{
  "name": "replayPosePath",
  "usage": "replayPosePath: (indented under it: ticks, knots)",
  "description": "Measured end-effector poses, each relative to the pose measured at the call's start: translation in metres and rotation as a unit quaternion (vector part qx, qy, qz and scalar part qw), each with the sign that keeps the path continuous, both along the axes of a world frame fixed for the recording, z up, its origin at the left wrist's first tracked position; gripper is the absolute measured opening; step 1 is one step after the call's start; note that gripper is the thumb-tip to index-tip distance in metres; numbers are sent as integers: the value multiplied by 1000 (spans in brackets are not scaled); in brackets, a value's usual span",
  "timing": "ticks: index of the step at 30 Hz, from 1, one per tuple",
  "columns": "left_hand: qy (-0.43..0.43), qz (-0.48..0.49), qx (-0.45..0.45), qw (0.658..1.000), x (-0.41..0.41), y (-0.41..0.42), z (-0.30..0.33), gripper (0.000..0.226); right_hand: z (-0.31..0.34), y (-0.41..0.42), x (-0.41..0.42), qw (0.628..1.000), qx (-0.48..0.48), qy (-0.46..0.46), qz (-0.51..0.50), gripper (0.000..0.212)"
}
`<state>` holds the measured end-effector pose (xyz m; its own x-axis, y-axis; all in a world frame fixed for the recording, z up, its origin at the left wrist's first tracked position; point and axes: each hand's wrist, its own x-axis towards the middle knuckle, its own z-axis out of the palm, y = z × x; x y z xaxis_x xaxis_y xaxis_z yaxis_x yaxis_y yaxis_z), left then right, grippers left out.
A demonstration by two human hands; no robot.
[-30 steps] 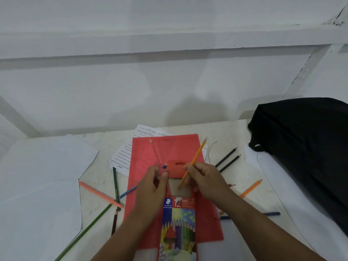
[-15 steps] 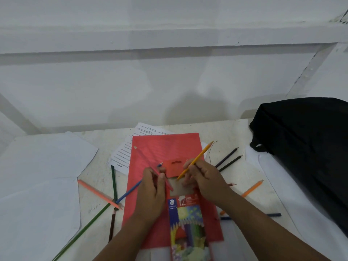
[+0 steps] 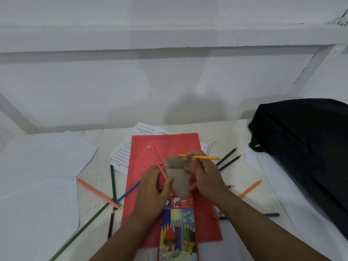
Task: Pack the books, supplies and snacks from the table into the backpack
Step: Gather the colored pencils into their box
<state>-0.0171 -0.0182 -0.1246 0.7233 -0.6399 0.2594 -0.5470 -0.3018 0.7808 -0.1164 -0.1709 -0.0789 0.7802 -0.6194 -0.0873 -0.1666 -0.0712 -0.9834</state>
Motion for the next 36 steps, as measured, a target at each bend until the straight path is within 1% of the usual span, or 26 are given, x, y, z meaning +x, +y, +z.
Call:
replayPosePath:
  ticks: [2, 4, 6, 8, 11, 13, 16, 19, 20, 22, 23, 25, 27, 29, 30, 32, 33, 35, 36]
  knots:
    - [-5, 0, 0, 1000, 0, -1, 1, 17, 4, -4, 4, 1000, 27, 5, -12, 17]
    - [3, 2, 0, 1000, 1, 0, -1, 10, 7, -8, 7, 999, 19, 24, -11, 15]
    - [27, 7, 16, 999, 3, 0, -3, 31, 8, -12, 8, 999, 2, 32, -1, 16]
    - [37, 19, 35, 999, 4, 0, -5, 45, 9, -13, 9, 1000, 7, 10, -7, 17]
    - [27, 25, 41, 998, 3, -1, -3, 42, 9, -9, 7, 997, 53, -39, -32, 19]
    - [14, 11, 49, 999, 2, 0, -2, 46, 6, -5, 4, 995, 79, -53, -41, 21]
    - [-7, -9, 56, 998, 1, 0, -3, 59, 5, -1, 6, 988, 131, -47, -68, 27]
    - [-8, -13, 36, 999, -2, 0, 1, 61, 10, -2, 13, 976, 191, -41, -91, 33]
    - [-3, -12, 36, 999, -2, 0, 0, 65, 12, -3, 16, 972, 209, -39, -96, 34]
    - [11, -12, 47, 999, 0, 0, -2, 74, 12, -6, 21, 969, 227, -32, -96, 35]
    - [20, -13, 51, 998, 2, 1, -4, 77, 12, -7, 22, 971, 221, -23, -88, 34]
    - [46, -3, 65, 997, 3, 1, -7, 85, 9, -8, 22, 985, 163, 16, -52, 29]
    - [68, 15, 73, 995, 3, 1, -9, 100, 6, -9, 20, 995, 73, 72, -8, 25]
    - [85, 21, 79, 993, 2, 1, -11, 106, 1, -10, 18, 991, -52, 120, 19, 33]
    - [78, 22, 84, 993, 3, 1, -11, 103, -1, -11, 18, 984, -117, 133, 21, 33]
    - [39, 21, 81, 996, 3, 2, -14, 84, -7, -11, 18, 965, -223, 133, 23, 21]
    - [27, 19, 73, 997, 3, 2, -14, 76, -8, -9, 18, 959, -255, 121, 29, 31]
    - [17, 14, 59, 998, 2, 4, -15, 66, -17, -4, 15, 961, -261, 80, 33, 71]
    - [15, 9, 53, 998, 2, 5, -15, 63, -21, -3, 13, 955, -291, 56, 29, 77]
